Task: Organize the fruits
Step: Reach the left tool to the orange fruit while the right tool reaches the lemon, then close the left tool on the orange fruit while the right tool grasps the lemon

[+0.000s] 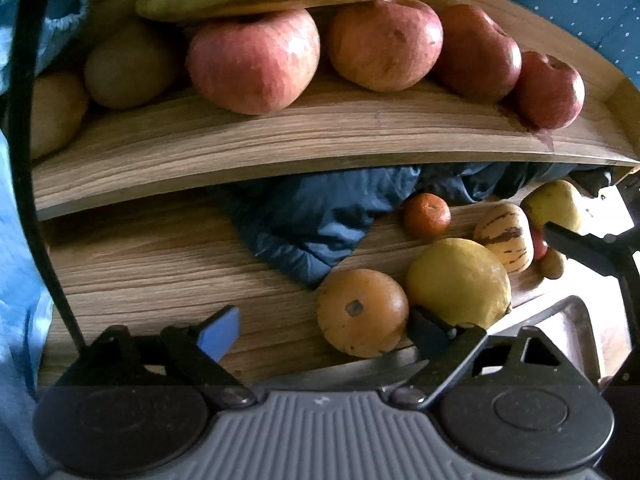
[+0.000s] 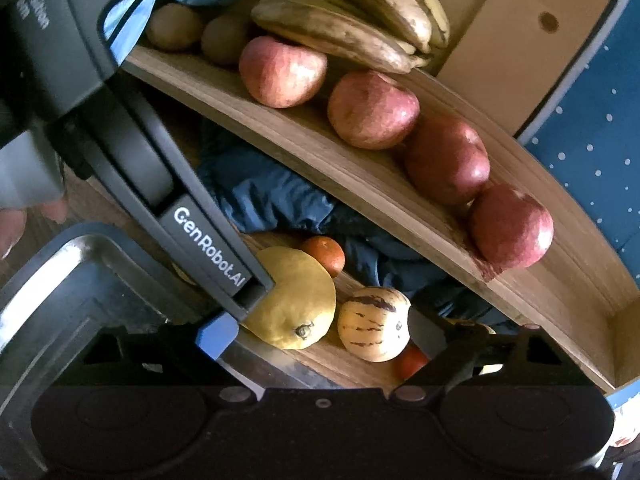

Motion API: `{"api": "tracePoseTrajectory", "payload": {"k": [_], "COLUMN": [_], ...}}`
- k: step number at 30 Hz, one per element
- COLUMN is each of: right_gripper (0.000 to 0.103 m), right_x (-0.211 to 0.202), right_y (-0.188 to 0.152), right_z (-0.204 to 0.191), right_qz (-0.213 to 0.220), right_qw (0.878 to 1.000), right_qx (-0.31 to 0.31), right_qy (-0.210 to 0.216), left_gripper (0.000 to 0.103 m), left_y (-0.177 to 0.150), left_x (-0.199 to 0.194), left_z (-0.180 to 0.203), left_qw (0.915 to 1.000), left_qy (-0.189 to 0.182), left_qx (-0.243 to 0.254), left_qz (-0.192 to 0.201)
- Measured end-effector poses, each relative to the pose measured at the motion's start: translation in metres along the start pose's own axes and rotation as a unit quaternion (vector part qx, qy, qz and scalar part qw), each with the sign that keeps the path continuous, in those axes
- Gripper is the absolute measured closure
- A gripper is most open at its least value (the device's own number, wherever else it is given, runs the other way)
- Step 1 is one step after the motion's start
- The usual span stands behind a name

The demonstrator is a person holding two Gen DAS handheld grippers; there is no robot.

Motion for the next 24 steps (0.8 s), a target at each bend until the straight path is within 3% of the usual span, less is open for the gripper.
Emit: {"api": "tracePoseTrajectory", "payload": {"k": [20, 24], "right_gripper": [0.039, 0.042], "right_x": [-0.004, -0.003], "right_y": [0.002, 0.002], "right_z": [-0.013, -0.014], "right_qz": [0.014, 0.016], "right_qw": [0.999, 0.999], "right_qx": [-0.039, -0.042], "right_qy": [0.02, 0.026], "left_gripper": [0.051, 0.051], "left_y": [-0.001, -0.003], "left_x": [-0.005, -0.004], "left_z": [0.005, 0.006], "left_qw": [0.9986, 0.9985], "left_qy": [-0.052, -0.054], "left_qx": [-0.005, -0.007], "left_qz": [-0.007, -0.007]}}
Point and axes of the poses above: each gripper's, at about its wrist camera, not at the fingertips, and x roughly the way its jaws point, z to its right, y to its top, the point moved 4 cm from there along x, roughly the way its jaws point, and after that the axes turned 5 degrees about y, right-handed, at the moved point
